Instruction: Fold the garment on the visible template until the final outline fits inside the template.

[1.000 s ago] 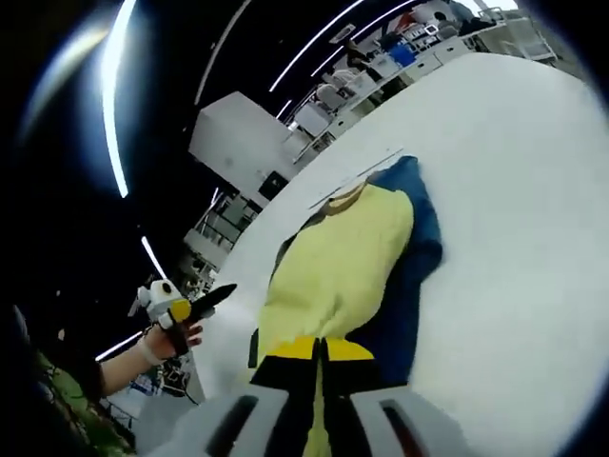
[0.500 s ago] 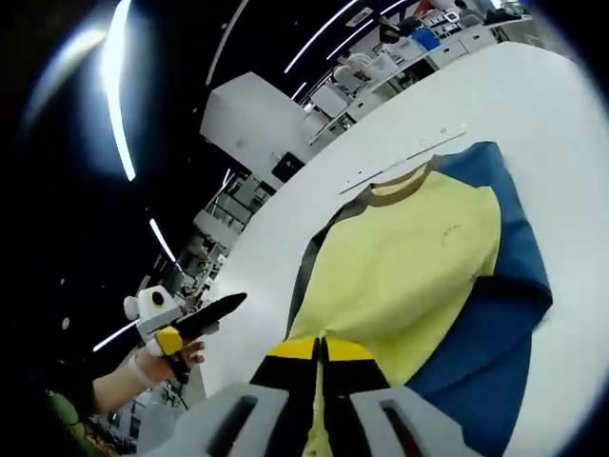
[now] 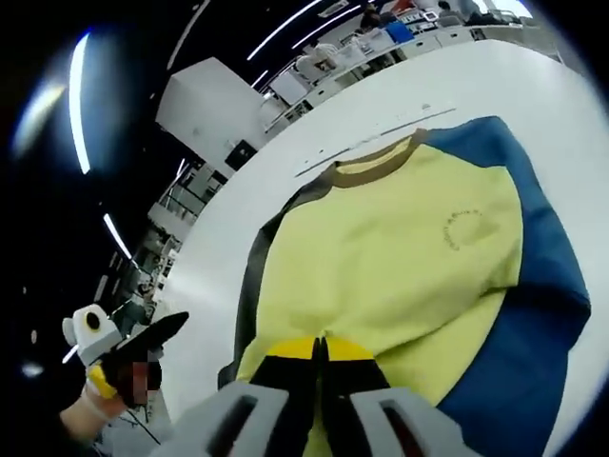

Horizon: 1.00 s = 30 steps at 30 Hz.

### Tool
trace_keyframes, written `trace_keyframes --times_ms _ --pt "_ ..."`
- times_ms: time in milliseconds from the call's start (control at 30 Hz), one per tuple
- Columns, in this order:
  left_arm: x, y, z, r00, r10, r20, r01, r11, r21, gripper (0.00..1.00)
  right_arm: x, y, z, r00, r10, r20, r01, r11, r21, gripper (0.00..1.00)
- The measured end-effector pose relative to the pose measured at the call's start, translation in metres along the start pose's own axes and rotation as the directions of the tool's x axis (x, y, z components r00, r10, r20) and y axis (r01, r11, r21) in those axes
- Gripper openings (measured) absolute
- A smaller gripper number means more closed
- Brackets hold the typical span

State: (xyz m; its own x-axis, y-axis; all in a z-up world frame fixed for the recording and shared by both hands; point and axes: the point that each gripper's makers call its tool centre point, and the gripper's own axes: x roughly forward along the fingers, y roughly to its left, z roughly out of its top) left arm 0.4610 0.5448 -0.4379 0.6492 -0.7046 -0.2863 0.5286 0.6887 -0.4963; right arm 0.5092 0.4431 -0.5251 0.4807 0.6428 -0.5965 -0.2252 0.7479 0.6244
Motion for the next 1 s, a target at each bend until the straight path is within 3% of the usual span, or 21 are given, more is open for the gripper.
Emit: trace_keyframes --times_ms 400,500,567,833,933,1000 --pt "-0.001 -0.001 -0.001 1.0 0.001 0.007 -0.001 1.0 -0.003 0.84 0.001 -0.004 -0.003 1.0 -0.005 -0.012 0.005 0.999 -0.038 0.0" --pt "-0.002 -0.002 0.0 1.0 0.002 0.01 -0.002 1.0 -0.009 0.84 0.0 -0.003 -0.004 1.0 0.008 -0.011 -0.009 0.995 -0.098 0.0" --pt "-0.003 -0.002 0.0 1.0 0.004 0.014 -0.004 1.0 -0.007 0.84 -0.001 -0.001 -0.003 1.0 0.013 -0.01 -0.014 0.996 -0.089 0.0" --pt "-0.006 -0.004 0.0 1.0 0.006 0.024 -0.005 1.0 -0.011 0.84 -0.017 0.015 0.004 0.996 0.083 0.026 -0.078 0.984 -0.162 0.23" --pt "-0.007 -0.004 0.0 1.0 0.007 0.025 -0.007 1.0 -0.007 0.84 -0.031 0.026 0.015 0.985 0.149 0.091 -0.124 0.964 -0.237 0.34" --pt "-0.008 -0.004 -0.001 1.0 0.009 0.022 -0.009 1.0 -0.007 0.84 -0.04 0.024 0.014 0.986 0.147 0.083 -0.124 0.965 -0.23 0.44"
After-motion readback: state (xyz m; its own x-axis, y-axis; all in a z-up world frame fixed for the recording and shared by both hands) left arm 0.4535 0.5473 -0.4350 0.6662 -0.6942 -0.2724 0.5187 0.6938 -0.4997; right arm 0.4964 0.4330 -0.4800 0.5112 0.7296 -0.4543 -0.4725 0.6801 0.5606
